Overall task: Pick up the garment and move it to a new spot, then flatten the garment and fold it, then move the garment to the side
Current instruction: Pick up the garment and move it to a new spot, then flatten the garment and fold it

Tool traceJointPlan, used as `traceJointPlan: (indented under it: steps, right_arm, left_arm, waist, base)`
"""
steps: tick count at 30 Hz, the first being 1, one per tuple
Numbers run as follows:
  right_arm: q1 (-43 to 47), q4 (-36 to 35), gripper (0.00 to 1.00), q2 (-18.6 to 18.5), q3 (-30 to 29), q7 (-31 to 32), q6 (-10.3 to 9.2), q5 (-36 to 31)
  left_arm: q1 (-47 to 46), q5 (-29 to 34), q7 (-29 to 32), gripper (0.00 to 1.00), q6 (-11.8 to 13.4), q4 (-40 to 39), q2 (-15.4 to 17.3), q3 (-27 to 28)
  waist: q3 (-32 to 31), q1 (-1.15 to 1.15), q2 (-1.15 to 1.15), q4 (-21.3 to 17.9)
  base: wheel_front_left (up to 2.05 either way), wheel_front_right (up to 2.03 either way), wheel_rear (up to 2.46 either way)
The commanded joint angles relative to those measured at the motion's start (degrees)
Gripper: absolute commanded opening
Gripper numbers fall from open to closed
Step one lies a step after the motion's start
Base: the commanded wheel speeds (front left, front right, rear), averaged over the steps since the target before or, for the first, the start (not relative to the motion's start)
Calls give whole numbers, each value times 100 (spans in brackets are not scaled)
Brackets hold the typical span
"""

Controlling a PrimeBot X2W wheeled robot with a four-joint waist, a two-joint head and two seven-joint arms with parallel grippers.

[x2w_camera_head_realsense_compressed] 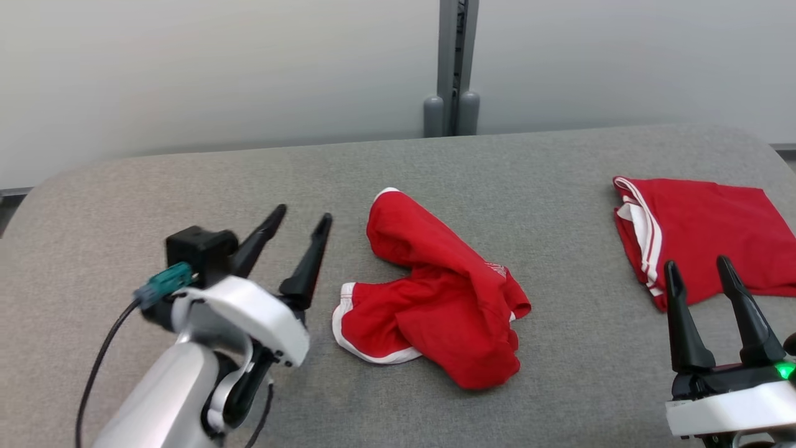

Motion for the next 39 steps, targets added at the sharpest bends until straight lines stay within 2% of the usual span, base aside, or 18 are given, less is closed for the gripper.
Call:
traceJointPlan:
  steps: [1,6,9,15,20,23,29,39]
  right_arm:
    - [119,-37,100,-5,-41,3,3,-49]
    - [338,-112,100,48,-92,-23,3,-57]
    - [463,-148,100,96,-152,-77,3,-85]
    - [666,-146,100,178,-147,-143,3,-130]
    - [832,-168,100,221,-183,-122,3,-143]
    - [802,-219,100,183,-189,-63,3,-163]
    - [747,-284,100,195,-192,-29,3,-154]
    - [694,-216,100,166,-94,-54,3,-107]
  left_arm:
    - [235,40,-155,100,144,-201,120,139]
    - [873,153,-613,100,572,-650,412,503]
    - [1257,252,-988,100,731,-874,516,641]
    - [1952,482,-1575,100,1021,-1213,418,727]
    - [2301,544,-1707,100,1070,-1276,238,716]
    - [2338,577,-1719,100,1009,-1259,168,678]
    - [2231,612,-1736,100,954,-1237,199,705]
    - [2202,629,-1742,100,1000,-1242,222,724]
  waist:
    - [-88,0,0,111]
    - [-138,0,0,198]
    - [-154,0,0,224]
    - [-201,0,0,238]
    - [-269,0,0,333]
    - [-287,0,0,353]
    - [-260,0,0,333]
    - [-177,0,0,220]
  base:
    - [0,0,0]
    - [0,0,0]
    - [0,0,0]
    - [0,0,0]
    - [0,0,0]
    - [0,0,0]
    - [0,0,0]
    - [0,0,0]
